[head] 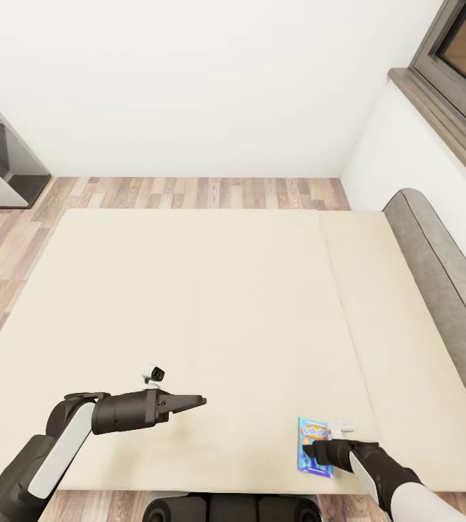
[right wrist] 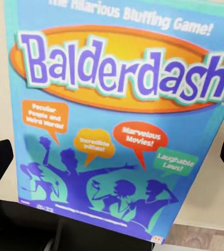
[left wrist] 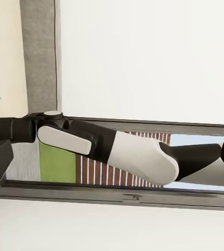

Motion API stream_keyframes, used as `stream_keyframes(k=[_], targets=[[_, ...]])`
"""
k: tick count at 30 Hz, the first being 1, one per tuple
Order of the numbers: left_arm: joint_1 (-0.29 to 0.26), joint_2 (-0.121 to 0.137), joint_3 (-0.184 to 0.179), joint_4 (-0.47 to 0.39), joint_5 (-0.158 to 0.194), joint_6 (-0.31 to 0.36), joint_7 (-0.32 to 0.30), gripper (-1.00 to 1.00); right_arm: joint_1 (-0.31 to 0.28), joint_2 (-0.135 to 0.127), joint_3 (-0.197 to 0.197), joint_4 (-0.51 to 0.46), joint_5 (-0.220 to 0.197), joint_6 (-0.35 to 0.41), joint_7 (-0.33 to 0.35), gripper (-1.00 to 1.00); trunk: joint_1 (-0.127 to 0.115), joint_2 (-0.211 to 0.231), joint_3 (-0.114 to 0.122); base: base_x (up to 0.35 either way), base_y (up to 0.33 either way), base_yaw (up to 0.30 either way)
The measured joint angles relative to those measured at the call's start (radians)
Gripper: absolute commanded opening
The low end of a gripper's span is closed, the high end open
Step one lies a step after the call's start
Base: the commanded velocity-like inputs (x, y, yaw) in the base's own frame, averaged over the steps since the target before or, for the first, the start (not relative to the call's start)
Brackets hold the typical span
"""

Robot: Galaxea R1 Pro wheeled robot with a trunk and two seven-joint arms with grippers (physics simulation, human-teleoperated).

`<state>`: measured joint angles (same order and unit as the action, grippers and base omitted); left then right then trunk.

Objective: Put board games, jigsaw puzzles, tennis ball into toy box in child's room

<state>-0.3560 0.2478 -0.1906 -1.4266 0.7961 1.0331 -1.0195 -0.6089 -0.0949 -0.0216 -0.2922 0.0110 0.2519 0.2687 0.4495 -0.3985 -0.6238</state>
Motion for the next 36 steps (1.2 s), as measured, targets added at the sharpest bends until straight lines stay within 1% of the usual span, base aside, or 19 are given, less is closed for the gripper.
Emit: stream_keyframes(k=[27,36], targets=[[0.0,-0.001,-0.002,0.0,0.0,0.0,0.001,1.0,0.0,0.004,0.0,0.0,0.0,-0.006,0.002,1.0,0.0,0.0,0.0,0.0,0.0,0.0],[0.001,-0.002,-0.002,0.0,0.0,0.0,0.001,1.0,0.0,0.004,-0.001,0.0,0.0,-0.007,0.002,1.0,0.0,0.0,0.0,0.0,0.082,0.0]])
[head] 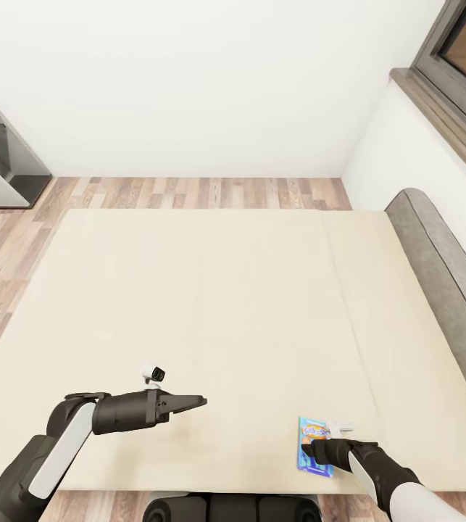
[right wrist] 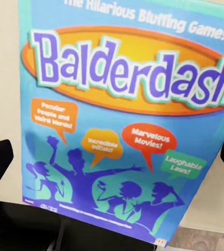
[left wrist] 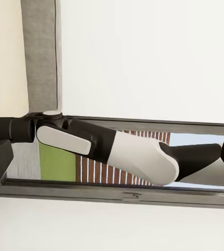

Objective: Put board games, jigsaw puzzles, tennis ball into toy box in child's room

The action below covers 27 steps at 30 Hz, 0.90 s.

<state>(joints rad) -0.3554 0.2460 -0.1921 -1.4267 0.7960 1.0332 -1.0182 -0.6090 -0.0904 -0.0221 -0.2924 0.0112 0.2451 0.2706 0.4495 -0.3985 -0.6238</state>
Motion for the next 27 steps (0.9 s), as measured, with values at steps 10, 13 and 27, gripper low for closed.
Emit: stream_keyframes(k=[10,13,27], targets=[[0.0,0.0,0.0,0.0,0.0,0.0,0.0,1.0,0.0,0.002,0.0,0.0,0.0,0.0,0.0,1.0,0.0,0.0,0.0,0.0,0.092,0.0],[0.0,0.0,0.0,0.0,0.0,0.0,0.0,1.0,0.0,0.002,0.0,0.0,0.0,0.0,0.0,1.0,0.0,0.0,0.0,0.0,0.129,0.0],[0.0,-0.001,0.0,0.0,0.0,0.0,0.0,1.0,0.0,0.001,0.0,0.0,0.0,0.002,-0.001,1.0,0.0,0.0,0.0,0.0,0.035,0.0]])
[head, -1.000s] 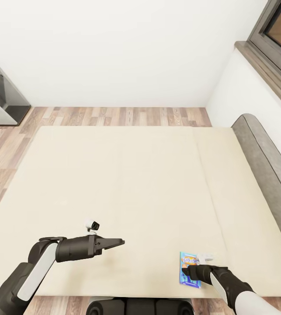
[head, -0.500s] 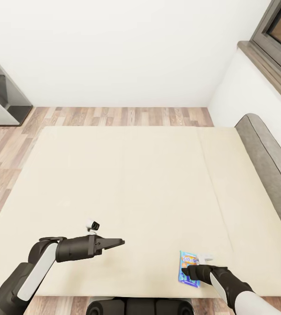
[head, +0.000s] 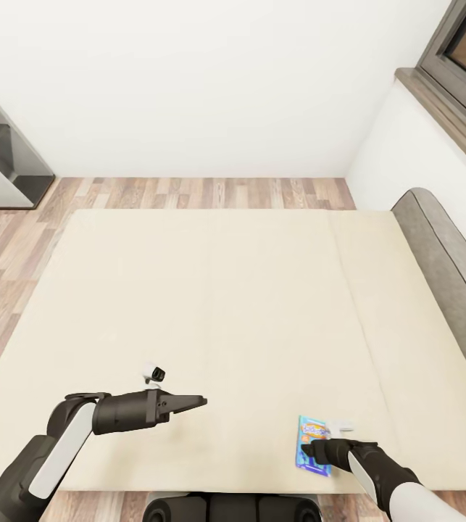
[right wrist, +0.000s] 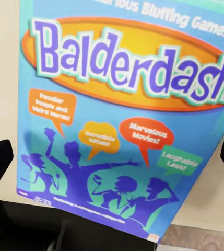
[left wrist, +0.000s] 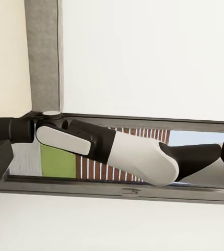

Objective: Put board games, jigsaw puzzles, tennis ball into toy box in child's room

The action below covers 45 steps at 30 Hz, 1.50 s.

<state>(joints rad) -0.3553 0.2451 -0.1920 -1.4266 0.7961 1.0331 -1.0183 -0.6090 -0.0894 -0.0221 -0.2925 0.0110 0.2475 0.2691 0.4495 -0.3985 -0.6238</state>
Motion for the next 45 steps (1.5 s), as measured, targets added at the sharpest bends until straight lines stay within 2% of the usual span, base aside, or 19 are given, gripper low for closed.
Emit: stream_keyframes(k=[6,10,17,45], targets=[[0.0,0.001,0.001,0.0,0.0,0.0,0.0,1.0,-0.009,-0.007,0.0,0.0,0.0,0.004,0.0,1.0,0.0,0.0,0.0,0.0,0.004,0.0],[0.0,0.003,0.001,0.001,0.0,0.0,-0.001,1.0,-0.042,-0.012,0.0,0.0,0.0,0.008,0.0,1.0,0.0,0.0,0.0,0.0,0.0,0.0],[-0.001,0.004,0.001,0.002,0.0,0.0,-0.002,1.0,-0.062,-0.013,0.0,0.0,0.0,0.008,0.0,1.0,0.0,0.0,0.0,0.0,0.0,0.0],[0.0,0.004,0.001,0.002,0.0,0.0,-0.003,1.0,-0.063,-0.001,-0.011,0.001,0.001,-0.002,-0.003,1.0,0.0,0.0,0.0,0.0,0.0,0.0]])
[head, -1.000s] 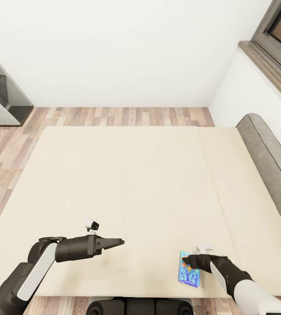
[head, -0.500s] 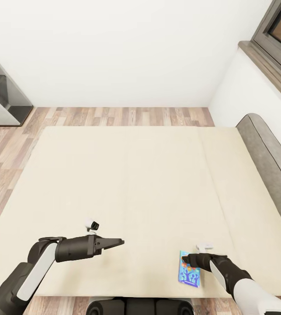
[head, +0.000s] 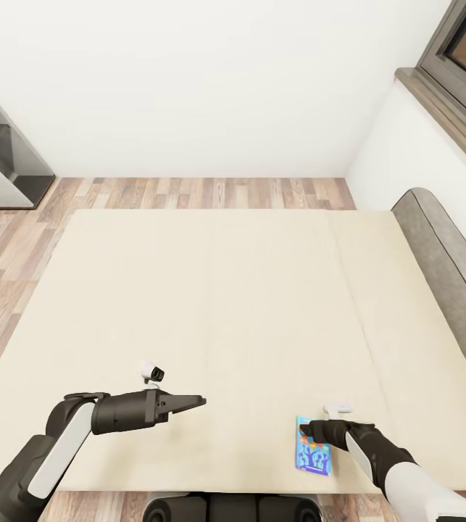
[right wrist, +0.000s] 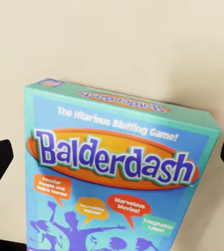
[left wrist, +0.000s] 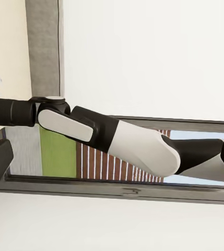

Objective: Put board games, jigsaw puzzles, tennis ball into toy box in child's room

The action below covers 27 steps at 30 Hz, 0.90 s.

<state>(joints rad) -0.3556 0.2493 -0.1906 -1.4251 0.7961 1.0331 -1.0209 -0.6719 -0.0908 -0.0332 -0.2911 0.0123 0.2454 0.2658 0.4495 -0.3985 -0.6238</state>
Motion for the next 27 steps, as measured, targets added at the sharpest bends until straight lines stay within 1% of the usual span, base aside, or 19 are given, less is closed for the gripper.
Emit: stream_keyframes(k=[10,27], targets=[[0.0,0.0,0.0,0.0,0.0,0.0,0.001,1.0,0.0,0.0,0.0,0.0,0.0,0.0,0.0,1.0,0.0,0.0,0.0,0.0,0.068,0.0],[0.0,-0.001,0.0,0.0,0.0,0.0,0.001,1.0,0.0,0.0,0.0,0.0,0.0,0.001,-0.002,1.0,0.0,0.0,0.0,0.0,0.012,0.0]])
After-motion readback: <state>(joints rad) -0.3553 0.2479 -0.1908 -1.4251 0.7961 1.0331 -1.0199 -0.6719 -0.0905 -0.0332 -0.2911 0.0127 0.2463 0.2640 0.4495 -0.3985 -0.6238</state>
